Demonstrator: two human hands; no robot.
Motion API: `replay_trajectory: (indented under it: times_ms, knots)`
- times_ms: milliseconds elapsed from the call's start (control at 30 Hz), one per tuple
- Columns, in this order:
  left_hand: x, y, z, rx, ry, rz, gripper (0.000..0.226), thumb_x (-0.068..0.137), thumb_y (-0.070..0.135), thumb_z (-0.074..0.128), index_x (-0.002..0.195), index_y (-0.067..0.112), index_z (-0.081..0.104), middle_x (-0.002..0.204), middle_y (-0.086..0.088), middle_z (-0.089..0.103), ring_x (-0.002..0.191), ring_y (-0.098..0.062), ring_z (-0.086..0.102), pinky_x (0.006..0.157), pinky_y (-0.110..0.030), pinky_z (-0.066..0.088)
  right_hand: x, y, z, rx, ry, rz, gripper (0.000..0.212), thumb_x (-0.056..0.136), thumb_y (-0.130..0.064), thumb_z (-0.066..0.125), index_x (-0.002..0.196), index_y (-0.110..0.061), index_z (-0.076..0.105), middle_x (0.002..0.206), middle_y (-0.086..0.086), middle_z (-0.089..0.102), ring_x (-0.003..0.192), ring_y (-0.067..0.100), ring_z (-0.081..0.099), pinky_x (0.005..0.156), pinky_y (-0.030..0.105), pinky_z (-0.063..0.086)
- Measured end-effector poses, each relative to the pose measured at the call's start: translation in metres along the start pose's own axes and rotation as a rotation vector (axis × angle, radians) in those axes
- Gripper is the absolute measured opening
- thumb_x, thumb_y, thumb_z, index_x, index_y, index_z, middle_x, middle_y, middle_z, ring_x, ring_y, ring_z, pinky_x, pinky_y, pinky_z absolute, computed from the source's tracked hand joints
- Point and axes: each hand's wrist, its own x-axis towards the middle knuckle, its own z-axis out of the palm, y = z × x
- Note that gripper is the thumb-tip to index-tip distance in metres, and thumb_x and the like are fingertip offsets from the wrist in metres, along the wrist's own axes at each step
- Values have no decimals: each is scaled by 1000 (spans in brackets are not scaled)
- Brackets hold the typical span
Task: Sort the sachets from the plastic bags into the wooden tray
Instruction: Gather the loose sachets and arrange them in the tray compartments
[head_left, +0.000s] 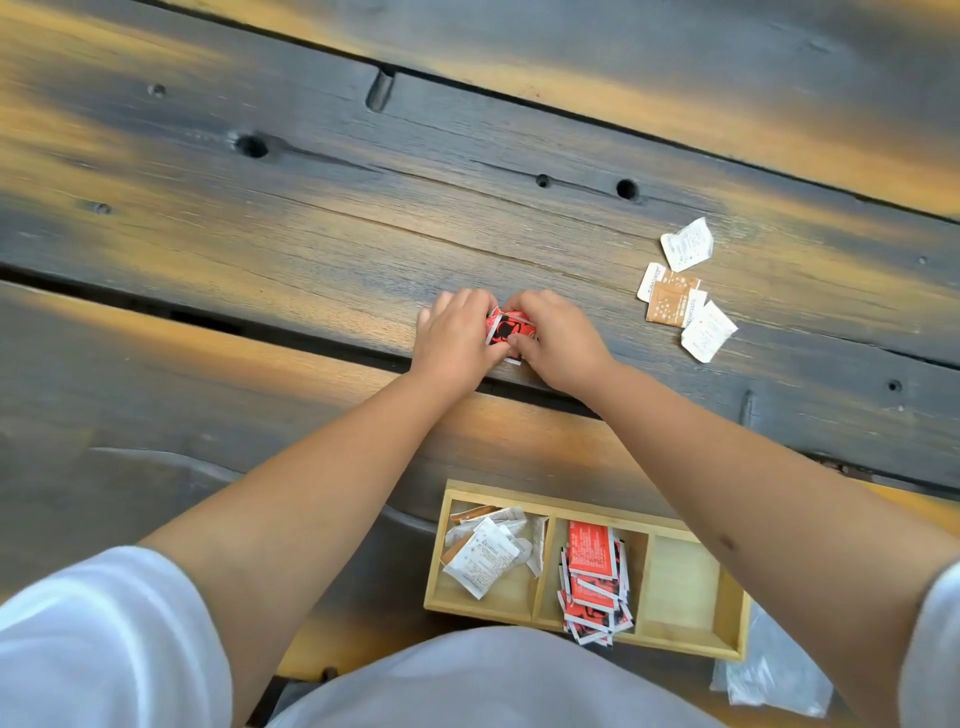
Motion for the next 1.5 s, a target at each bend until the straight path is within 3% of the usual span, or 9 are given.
replay_trajectory:
  times_ms: [133,233,333,500,667,933,1233,1367,1500]
  knots:
    - [-6,4,-11,-219,-143,-21,50,83,31,72,126,24,49,106,-6,66,98,-27,60,78,-36,46,-12,-3,-1,135,64,28,33,88,-9,64,120,-10,61,115,11,63,108,26,55,82,21,31]
    - [-20,5,-21,-374,-210,42,64,85,21,71,142,34,45,115,-4,67,100,-21,62,87,-31,48,-30,-5,-2,305,68,116,32,90,-10,63,121,-16,61,107,6,63,98,23,57,88,35,46]
    - [-38,6,-21,-461,-221,36,53,88,19,69,136,34,54,109,0,69,92,-15,65,88,-31,51,-55,-7,-4,409,92,131,32,91,-12,62,121,-21,62,101,0,65,91,21,61,87,46,53]
    - [-75,16,-18,-596,-247,34,39,89,13,67,124,29,62,93,-6,74,63,-10,65,82,-39,57,-106,-10,-4,442,131,131,35,93,-12,60,125,-26,57,106,-6,65,95,17,62,86,34,50]
    - [-115,37,-18,-623,-287,9,26,89,13,68,101,36,63,90,-2,72,67,-17,70,75,-47,60,-153,-11,-4,478,166,202,31,89,-11,64,105,-37,57,103,-3,70,96,18,65,88,41,52]
    - [-182,71,-7,-395,-328,123,14,91,25,65,95,37,61,76,7,64,67,-12,58,59,-29,47,-235,-1,1,375,138,230,27,91,-10,63,116,-22,64,104,-9,65,93,6,59,81,28,50]
    - [-227,75,28,-184,-310,265,12,91,17,63,103,19,62,99,-3,71,86,-21,64,73,-32,51,-288,8,31,-227,229,28,20,87,-11,54,99,-17,69,92,-1,71,89,26,54,67,33,41]
    - [-232,69,37,-76,-327,338,22,90,11,57,111,15,61,107,-6,68,98,-26,62,78,-33,48,-291,9,44,-249,151,75,23,82,-6,53,102,-14,62,101,4,66,95,32,57,65,35,43]
    - [-237,67,36,55,-384,448,35,89,26,60,123,18,54,122,-3,59,110,-24,57,83,-33,48,-293,13,49,-227,103,60,30,84,-11,53,113,-18,60,111,3,64,101,29,59,70,35,47]
